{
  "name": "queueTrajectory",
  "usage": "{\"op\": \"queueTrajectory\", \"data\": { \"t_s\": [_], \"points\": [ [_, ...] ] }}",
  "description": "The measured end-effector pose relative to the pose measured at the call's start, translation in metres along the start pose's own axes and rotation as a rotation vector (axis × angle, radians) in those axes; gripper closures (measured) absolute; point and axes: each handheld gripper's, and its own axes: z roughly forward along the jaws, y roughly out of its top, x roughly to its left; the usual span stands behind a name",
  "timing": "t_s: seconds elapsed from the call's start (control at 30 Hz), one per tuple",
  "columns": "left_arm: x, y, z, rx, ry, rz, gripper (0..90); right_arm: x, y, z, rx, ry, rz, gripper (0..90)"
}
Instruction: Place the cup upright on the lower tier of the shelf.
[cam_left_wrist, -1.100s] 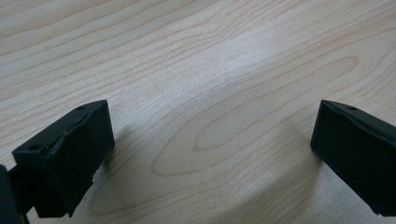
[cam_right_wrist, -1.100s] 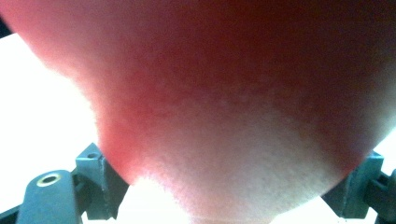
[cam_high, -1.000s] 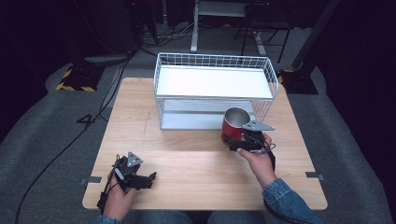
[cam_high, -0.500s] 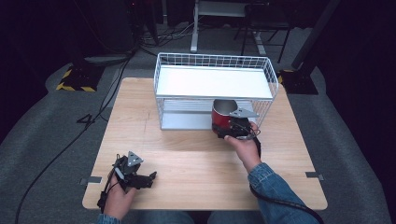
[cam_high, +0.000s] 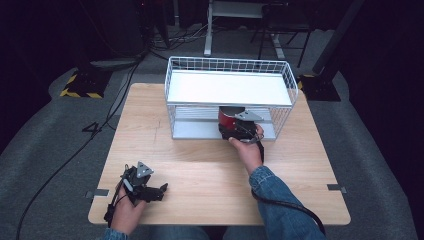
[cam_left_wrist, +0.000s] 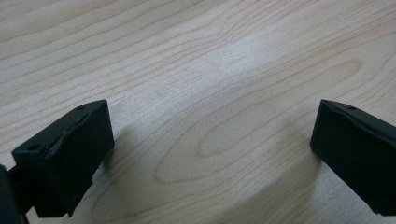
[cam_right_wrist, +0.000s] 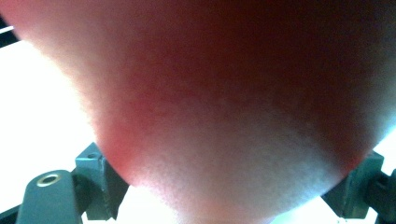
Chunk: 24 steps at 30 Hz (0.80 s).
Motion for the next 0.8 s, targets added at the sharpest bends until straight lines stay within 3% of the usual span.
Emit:
{"op": "queueTrajectory", "data": {
  "t_s": [0.2,0.37,0.8],
  "points": [
    [0.0,0.0,0.0,-0.002,0.002,0.0,0.0,0.005,0.002,0.013,-0.01,-0.009,0.006,17.1],
    [0.0,0.0,0.0,-0.001,0.001,0.001,0.3,0.009,-0.001,0.026,-0.035,-0.077,0.01,17.1],
    [0.0,0.0,0.0,-0.001,0.001,0.0,0.3,-0.005,-0.004,0.039,-0.003,-0.104,0.064,16.8]
  ]
}}
